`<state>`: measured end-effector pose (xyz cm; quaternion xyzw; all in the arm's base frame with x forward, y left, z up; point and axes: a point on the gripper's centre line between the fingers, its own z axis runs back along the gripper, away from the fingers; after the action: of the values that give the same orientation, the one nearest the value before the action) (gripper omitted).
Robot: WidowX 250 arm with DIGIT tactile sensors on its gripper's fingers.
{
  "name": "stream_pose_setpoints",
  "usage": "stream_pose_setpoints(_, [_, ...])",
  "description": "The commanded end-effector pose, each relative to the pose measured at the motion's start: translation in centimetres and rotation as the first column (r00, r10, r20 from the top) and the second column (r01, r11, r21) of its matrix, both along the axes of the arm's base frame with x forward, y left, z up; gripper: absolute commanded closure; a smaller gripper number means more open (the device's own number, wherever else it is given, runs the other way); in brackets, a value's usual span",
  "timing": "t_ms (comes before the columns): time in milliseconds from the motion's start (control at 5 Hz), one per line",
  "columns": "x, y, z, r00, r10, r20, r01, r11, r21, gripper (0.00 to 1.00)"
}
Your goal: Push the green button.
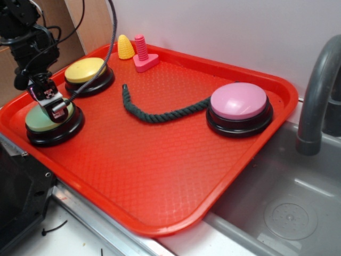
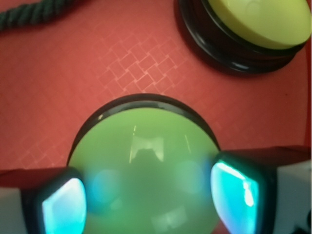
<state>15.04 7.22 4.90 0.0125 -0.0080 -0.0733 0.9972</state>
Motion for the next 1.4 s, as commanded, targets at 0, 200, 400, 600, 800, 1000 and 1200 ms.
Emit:
stream_pose_setpoints(0, [0.5, -0.6, 2.9, 0.998, -0.024, 0.053, 0.022, 0.999, 0.035, 0.00])
stream_pose_setpoints(200, [0.8, -0.3, 3.9, 0.999, -0.013, 0.040, 0.011, 0.999, 0.046, 0.00])
stream_pose_setpoints(400, [1.0, -0.3, 5.1, 0.999, -0.004, 0.033, 0.002, 0.998, 0.055, 0.00])
stream_pose_setpoints(600, [1.4, -0.7, 5.9, 1.000, -0.001, 0.017, 0.000, 0.999, 0.035, 0.00])
stream_pose_setpoints(800, [1.5, -1.2, 6.5, 1.000, -0.011, 0.019, 0.011, 0.999, 0.049, 0.00])
stream_pose_setpoints(1000, [1.7, -1.4, 7.0, 1.000, -0.017, 0.025, 0.016, 0.999, 0.051, 0.00])
stream_pose_setpoints(1200, [1.9, -1.8, 7.4, 0.999, -0.029, 0.023, 0.028, 0.998, 0.054, 0.00])
